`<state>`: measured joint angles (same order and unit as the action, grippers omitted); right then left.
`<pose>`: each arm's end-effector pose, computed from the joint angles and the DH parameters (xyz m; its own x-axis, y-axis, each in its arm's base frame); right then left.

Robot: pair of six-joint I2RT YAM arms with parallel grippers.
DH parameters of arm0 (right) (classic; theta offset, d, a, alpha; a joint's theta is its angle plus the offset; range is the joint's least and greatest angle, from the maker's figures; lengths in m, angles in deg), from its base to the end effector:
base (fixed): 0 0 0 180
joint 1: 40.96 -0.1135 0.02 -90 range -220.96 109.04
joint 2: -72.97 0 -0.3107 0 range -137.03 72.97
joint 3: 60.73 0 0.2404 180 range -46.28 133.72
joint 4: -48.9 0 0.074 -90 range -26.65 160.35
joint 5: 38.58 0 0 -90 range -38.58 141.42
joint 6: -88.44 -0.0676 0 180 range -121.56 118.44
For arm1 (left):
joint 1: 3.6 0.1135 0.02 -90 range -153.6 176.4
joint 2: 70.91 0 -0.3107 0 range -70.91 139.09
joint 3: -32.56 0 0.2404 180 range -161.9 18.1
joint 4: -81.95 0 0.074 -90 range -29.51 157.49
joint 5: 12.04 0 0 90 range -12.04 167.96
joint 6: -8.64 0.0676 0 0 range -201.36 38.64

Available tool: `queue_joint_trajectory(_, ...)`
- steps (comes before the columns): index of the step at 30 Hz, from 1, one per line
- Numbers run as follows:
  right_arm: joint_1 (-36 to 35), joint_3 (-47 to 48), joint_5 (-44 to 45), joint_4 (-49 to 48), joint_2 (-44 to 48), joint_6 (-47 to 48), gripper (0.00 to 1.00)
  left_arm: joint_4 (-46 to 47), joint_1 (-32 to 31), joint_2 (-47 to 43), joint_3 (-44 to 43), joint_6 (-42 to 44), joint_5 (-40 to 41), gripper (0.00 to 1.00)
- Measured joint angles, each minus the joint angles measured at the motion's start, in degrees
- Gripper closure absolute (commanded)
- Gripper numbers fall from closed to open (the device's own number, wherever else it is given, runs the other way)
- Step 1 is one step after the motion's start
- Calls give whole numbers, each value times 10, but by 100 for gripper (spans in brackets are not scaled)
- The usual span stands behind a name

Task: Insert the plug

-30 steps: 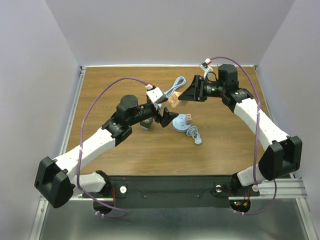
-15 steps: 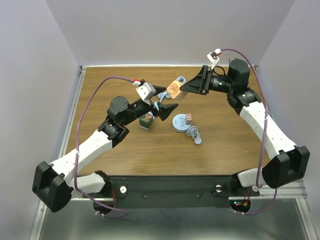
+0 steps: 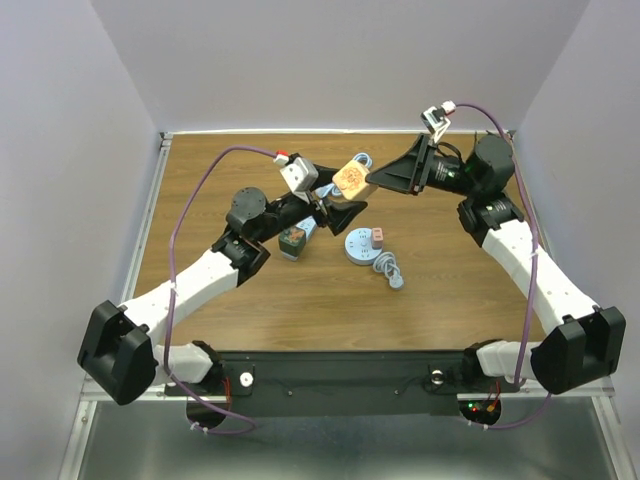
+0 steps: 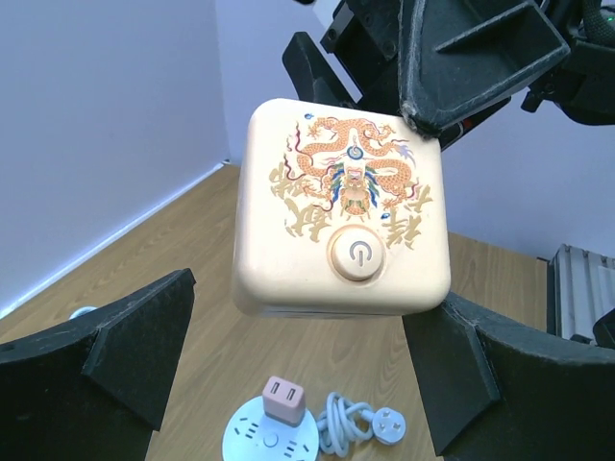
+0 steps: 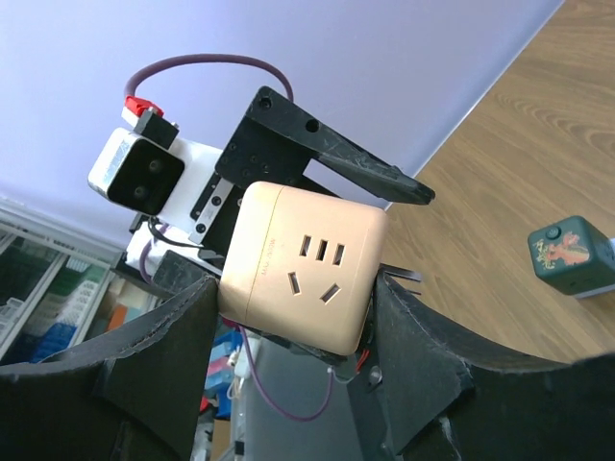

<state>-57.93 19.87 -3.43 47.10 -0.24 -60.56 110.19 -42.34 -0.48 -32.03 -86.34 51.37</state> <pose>0.2518 0.1346 0.4599 -0.7271 0.2941 -0.6204 -0.6151 0.1223 0.7789 0.1990 -0.1984 0.4330 0.2195 -0.2756 -0.9359 0.9049 0.4162 0.0897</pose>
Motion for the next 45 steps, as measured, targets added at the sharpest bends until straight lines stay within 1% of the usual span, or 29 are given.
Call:
queue_joint_trajectory(5,0,-9,-2,-23,3,-14,100,28,-4,16,-16,-7,0,3)
queue_joint_trajectory(8,0,-21,-3,-28,7,-19,100,47,-12,27,-27,-11,1,6)
queue_joint_trajectory(11,0,-31,-3,-35,9,-25,100,60,-20,36,-35,-14,0,23)
queue_joint_trajectory(12,0,-33,-3,-37,9,-26,100,62,-21,39,-38,-15,-1,31)
queue_joint_trajectory(13,0,-33,-3,-37,9,-28,100,64,-23,42,-40,-15,-3,33)
queue_joint_trajectory(14,0,-33,-3,-38,10,-30,100,68,-24,44,-41,-14,-3,32)
queue_joint_trajectory(16,0,-36,-2,-38,13,-34,100,75,-25,49,-43,-13,-4,19)
queue_joint_trajectory(18,0,-45,3,-42,20,-38,100,79,-27,52,-44,-15,-9,13)
queue_joint_trajectory(19,0,-50,4,-47,24,-39,100,79,-28,53,-44,-16,-10,12)
queue_joint_trajectory(30,0,-52,6,-80,27,-57,100,80,-36,55,-38,-15,-18,10)
queue_joint_trajectory(34,0,-52,6,-84,27,-62,100,80,-36,55,-38,-15,-18,12)
queue_joint_trajectory(35,0,-52,6,-85,27,-64,100,80,-36,55,-38,-15,-18,16)
queue_joint_trajectory(38,0,-52,9,-87,27,-66,99,81,-36,55,-38,-15,-18,35)
queue_joint_trajectory(39,0,-52,9,-87,27,-68,100,81,-36,55,-38,-14,-18,46)
queue_joint_trajectory(40,0,-54,10,-89,28,-69,100,81,-36,56,-38,-13,-18,52)
queue_joint_trajectory(42,0,-61,10,-94,30,-71,99,80,-36,56,-38,-12,-20,79)
queue_joint_trajectory(43,0,-64,10,-95,30,-73,99,77,-36,57,-38,-11,-21,100)
queue_joint_trajectory(44,0,-68,10,-99,31,-73,94,76,-36,57,-38,-10,-22,100)
queue_joint_trajectory(45,0,-70,10,-100,31,-72,87,74,-36,57,-37,-9,-24,100)
